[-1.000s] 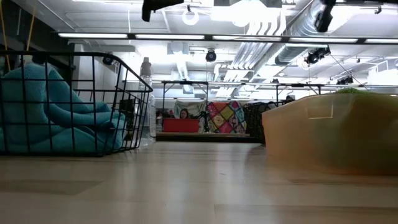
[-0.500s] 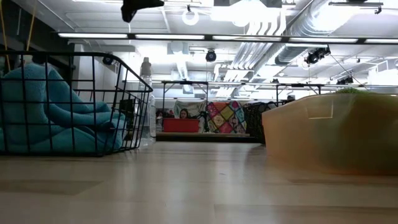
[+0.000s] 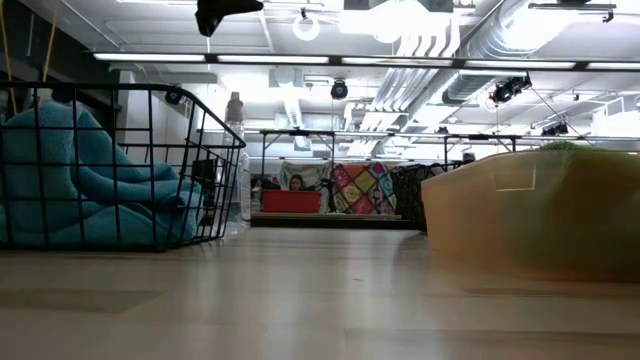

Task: Sort microfiber towel by color & place in baskets
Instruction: Put the blue microfiber towel into the left wire basket

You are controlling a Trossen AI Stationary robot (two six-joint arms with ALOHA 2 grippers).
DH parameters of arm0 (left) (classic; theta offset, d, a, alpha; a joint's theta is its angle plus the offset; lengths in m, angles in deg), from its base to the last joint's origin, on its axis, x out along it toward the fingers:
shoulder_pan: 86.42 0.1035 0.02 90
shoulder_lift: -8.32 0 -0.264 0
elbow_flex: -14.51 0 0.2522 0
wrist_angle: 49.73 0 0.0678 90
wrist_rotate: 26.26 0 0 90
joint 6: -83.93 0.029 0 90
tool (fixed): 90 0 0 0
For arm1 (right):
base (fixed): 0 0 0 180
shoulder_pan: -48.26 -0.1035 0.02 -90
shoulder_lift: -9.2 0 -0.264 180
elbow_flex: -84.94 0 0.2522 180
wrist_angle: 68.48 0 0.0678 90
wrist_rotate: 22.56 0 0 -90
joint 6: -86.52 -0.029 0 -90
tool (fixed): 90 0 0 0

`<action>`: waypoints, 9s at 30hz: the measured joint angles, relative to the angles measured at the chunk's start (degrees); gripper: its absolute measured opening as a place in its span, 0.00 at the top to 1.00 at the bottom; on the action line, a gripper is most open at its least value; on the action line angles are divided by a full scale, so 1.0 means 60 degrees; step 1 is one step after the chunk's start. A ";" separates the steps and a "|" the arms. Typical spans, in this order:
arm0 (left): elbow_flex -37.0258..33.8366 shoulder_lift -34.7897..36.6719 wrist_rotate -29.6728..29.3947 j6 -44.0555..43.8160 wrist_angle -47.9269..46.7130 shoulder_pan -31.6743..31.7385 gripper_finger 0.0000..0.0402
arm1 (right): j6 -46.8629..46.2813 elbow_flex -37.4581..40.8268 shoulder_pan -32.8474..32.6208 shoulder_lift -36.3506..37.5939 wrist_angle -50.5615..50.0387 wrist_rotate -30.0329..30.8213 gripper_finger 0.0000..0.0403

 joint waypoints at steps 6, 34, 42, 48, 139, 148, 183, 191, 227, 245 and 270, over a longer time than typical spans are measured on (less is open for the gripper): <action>0.0000 0.0000 0.0000 -0.0008 0.0004 -0.0004 0.48 | -0.0604 0.1475 -0.0460 -0.0321 0.0556 -0.0979 0.57; -0.0007 0.0000 -0.0204 -0.0186 0.0037 0.0000 0.48 | -0.1203 0.4184 -0.0980 -0.0121 0.2758 -0.0009 0.66; -0.0024 0.0625 0.0436 -0.0258 0.2945 -0.0004 0.48 | 0.0096 0.2339 -0.1012 -0.0058 0.1822 0.0028 0.98; -0.0004 0.1474 0.0052 0.0811 0.4823 -0.0004 0.48 | 0.1433 -0.1594 -0.0328 0.0145 -0.0677 0.1999 0.99; -0.0008 0.2261 -0.1653 -0.1694 -0.4564 -0.1914 1.00 | 1.2889 -0.5333 0.6087 -0.0498 0.4672 1.0066 0.36; -0.3415 0.2326 -0.2318 -0.3252 -0.2867 -0.2533 1.00 | 1.2799 -0.5246 0.5533 -0.0511 0.3892 1.1138 0.38; -0.0922 0.1720 0.0791 -0.0824 -0.6996 -0.2455 0.40 | 0.5141 -0.1590 0.2278 -0.0408 0.0409 0.7931 0.39; -0.0844 0.0097 0.0153 -0.0734 -0.7465 -0.2926 0.40 | 0.6079 -0.1563 0.2270 -0.0315 0.0397 0.8592 0.39; 0.1136 -0.2503 -0.3420 -0.2211 -0.9153 -0.5635 0.40 | 0.6746 -0.1563 0.1792 0.1012 0.0161 1.0355 0.39; 0.1202 -0.1352 -0.2429 -0.2040 -0.8604 -0.4433 0.40 | 0.6406 -0.1563 0.1803 0.1012 0.0164 1.0439 0.39; 0.1206 -0.1173 -0.1818 -0.0015 -0.8597 -0.3764 0.02 | 0.6218 -0.1563 0.1801 0.1009 0.0176 1.0839 0.39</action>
